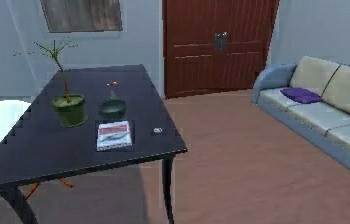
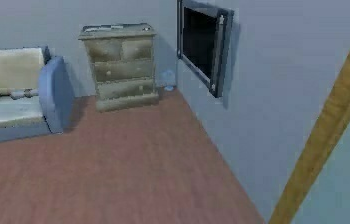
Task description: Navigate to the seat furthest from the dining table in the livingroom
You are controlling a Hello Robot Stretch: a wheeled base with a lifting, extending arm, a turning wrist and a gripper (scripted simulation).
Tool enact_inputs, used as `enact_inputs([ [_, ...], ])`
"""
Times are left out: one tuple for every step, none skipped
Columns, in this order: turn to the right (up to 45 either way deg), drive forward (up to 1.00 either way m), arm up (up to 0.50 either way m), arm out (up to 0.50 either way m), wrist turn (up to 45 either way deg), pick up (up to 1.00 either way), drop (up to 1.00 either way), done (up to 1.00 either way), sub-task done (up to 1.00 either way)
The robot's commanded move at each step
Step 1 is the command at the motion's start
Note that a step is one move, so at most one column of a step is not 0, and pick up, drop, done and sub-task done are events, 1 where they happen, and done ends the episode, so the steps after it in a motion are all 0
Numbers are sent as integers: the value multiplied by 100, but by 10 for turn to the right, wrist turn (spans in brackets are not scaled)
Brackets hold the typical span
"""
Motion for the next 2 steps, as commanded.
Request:
enact_inputs([
  [450, 0, 0, 0, 0, 0, 0, 0, 0],
  [240, 0, 0, 0, 0, 0, 0, 0, 0],
])
